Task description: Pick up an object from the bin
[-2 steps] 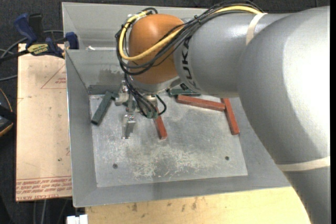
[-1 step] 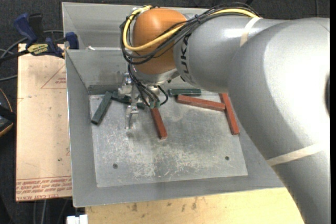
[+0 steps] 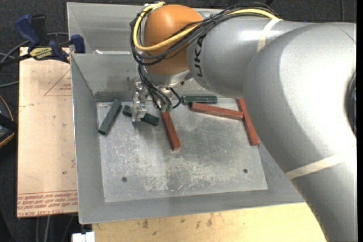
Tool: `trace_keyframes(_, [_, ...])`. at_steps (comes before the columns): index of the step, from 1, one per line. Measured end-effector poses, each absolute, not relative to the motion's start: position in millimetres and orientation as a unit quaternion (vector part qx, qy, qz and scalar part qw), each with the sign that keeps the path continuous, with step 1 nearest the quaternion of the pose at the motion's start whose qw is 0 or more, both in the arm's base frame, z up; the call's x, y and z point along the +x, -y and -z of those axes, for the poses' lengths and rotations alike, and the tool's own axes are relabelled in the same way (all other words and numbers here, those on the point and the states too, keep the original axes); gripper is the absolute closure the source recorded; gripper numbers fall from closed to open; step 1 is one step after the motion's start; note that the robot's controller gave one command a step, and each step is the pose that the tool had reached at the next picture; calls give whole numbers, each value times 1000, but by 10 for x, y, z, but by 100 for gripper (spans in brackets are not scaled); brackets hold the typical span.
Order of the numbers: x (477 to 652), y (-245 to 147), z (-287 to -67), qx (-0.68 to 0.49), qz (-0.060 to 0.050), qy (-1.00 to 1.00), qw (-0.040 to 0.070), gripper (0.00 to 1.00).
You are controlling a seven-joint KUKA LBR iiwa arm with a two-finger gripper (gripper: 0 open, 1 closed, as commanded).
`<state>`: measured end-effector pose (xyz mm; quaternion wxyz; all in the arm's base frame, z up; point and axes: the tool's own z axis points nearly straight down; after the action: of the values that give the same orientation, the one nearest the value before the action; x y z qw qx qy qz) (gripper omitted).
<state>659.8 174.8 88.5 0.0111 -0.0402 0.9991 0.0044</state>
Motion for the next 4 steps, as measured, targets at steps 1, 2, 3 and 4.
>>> trace_keyframes(1, [6574, -1739, -856, -41, -3, -999, 6, 0])
trace_keyframes(2, [6592, -1741, -876, -40, -4, -999, 9, 100])
trace_keyframes(3, [6592, -1741, -876, -40, -4, -999, 9, 100])
trace_keyframes(4, [6505, -1726, -1272, -47, 0, -999, -1, 100])
